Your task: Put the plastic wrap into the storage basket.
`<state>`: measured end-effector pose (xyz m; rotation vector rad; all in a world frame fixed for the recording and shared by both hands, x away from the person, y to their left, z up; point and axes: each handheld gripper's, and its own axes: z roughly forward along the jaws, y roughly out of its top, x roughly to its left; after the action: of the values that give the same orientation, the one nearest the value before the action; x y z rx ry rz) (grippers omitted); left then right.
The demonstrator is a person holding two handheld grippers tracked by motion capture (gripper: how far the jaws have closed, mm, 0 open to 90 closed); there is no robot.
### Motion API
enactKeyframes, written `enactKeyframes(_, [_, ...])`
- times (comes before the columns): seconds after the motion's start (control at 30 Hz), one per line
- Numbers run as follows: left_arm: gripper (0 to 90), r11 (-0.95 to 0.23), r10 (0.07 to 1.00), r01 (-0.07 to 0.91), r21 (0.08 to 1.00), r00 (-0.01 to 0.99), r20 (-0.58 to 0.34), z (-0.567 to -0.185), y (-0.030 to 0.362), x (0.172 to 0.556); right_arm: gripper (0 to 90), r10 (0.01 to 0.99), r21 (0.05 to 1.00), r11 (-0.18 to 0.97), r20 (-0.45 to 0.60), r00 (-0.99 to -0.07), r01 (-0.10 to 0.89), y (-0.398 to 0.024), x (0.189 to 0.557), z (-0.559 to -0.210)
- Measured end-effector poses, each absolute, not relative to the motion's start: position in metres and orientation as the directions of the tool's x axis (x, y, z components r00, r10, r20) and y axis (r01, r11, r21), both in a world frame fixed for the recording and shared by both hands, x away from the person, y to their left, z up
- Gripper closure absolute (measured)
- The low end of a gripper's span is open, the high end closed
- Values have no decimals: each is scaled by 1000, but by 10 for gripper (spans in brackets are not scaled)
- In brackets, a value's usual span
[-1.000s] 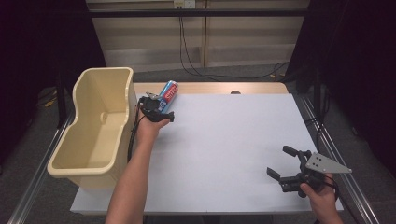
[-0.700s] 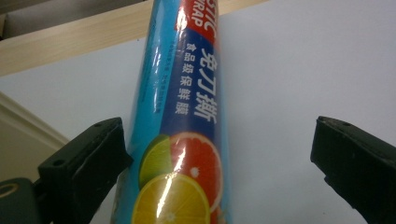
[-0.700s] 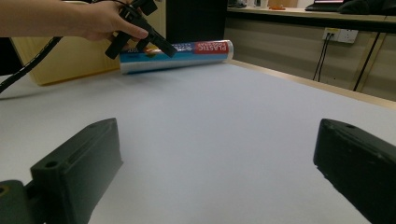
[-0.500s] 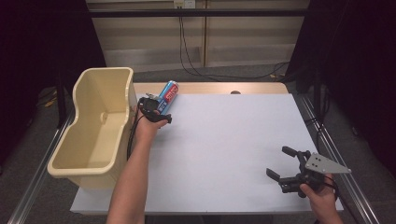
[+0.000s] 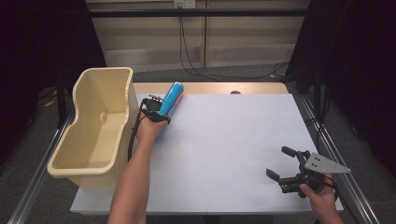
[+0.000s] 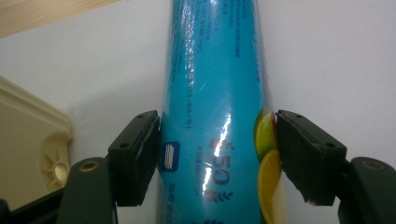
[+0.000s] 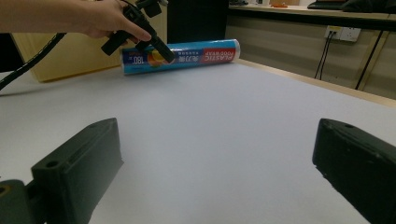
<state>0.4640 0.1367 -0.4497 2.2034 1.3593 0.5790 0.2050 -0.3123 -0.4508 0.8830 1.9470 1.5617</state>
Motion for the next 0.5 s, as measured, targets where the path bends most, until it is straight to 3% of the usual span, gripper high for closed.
enactKeyframes(0.5, [322, -417, 891, 755, 506, 449, 64, -438, 129, 441, 6, 739, 972, 148, 15, -674, 185, -311, 206, -452])
